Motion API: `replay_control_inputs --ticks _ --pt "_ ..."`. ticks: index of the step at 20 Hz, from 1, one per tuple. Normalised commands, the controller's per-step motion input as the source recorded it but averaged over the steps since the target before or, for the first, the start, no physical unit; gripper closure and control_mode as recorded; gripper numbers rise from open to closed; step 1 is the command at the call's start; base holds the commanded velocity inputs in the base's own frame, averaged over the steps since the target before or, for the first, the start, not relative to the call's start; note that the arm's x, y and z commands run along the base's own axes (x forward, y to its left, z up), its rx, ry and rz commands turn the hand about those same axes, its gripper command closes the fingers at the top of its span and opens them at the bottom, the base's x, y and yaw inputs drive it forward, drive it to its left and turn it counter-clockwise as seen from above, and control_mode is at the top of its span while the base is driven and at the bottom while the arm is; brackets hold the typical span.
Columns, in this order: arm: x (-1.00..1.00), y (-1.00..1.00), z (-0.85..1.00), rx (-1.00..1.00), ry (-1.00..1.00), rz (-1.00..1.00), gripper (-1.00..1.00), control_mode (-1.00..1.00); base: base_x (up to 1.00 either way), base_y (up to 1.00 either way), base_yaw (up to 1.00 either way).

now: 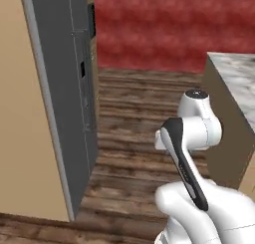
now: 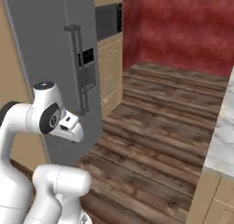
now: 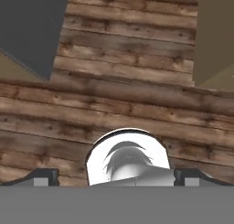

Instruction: Pick up the metallic utensils from the counter and place them in the open drawer. Make sure not to pick up any wooden utensils.

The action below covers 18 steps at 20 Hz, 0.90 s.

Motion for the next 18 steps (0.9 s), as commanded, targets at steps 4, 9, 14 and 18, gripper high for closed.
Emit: replay_control_inputs --ticks 4,9,14,18 --pt "0.00 0.00 0.00 0.00 0.00 0.00 -1.00 1.00 0.00 -0.14 -0.96" --pt "0.00 0.00 0.00 0.00 0.00 0.00 -1.00 1.00 0.02 -0.03 -0.95" --pt "0.00 0.00 0.00 0.00 0.00 0.00 -1.00 1.00 0.25 0.26 -0.43" --pt "0.00 0.00 0.00 0.00 0.00 0.00 -1.00 1.00 0.59 0.15 0.08"
